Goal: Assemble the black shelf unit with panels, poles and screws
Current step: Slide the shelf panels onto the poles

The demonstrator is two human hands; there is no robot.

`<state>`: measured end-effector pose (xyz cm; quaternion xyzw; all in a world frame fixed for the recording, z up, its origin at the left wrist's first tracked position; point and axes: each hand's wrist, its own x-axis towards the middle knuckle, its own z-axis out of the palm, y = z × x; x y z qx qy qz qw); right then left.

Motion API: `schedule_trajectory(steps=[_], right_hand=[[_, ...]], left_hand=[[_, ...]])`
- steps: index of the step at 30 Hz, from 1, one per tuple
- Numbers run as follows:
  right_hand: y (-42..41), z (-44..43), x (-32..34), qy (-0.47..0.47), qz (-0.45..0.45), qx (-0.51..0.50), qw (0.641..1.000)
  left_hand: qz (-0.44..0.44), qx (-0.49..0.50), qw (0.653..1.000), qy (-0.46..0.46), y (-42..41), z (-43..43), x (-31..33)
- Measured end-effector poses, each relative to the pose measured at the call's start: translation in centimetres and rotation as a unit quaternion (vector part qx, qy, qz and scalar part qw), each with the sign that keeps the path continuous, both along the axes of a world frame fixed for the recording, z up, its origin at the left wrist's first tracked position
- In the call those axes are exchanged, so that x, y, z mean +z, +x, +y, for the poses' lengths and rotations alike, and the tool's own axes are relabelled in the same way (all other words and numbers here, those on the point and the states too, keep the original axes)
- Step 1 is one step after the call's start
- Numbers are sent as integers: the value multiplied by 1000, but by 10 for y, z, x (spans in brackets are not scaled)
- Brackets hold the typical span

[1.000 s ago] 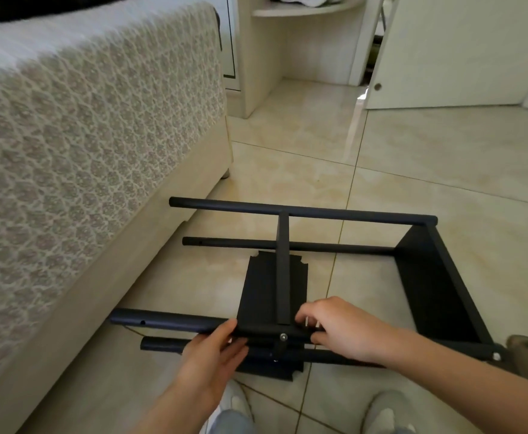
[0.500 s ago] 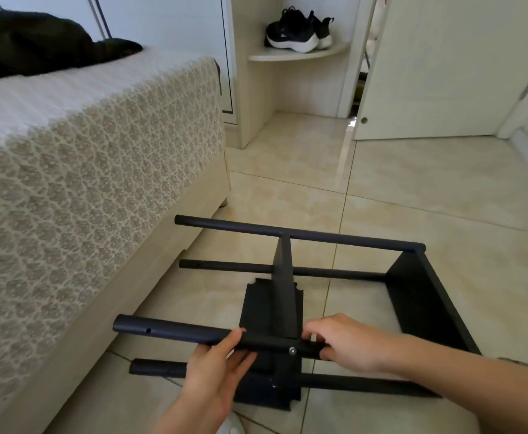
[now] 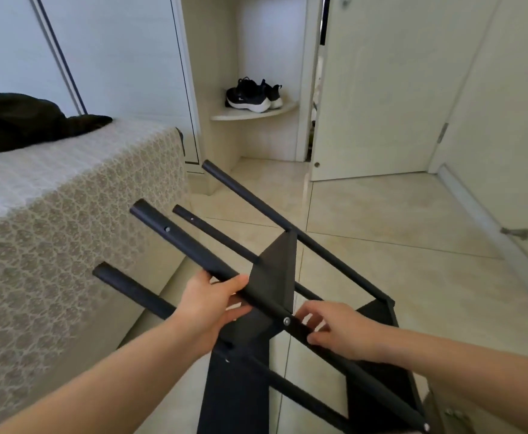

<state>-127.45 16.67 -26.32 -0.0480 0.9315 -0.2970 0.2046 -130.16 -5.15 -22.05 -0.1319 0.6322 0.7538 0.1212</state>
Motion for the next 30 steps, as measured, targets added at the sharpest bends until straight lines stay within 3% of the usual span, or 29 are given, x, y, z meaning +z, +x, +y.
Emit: schedule_trajectory(steps=[12,19,30], right_hand=[[57,41,16,-175,-49,-173,968],[93,79,45,-85,-72,-199,974],[99,156,58,-155,52,-438,884]], left_hand=[[55,-67,993,-76,21,80,67],[110,-157,973,-127,61,95,71],[204,-307,896,-249,84,79,84]])
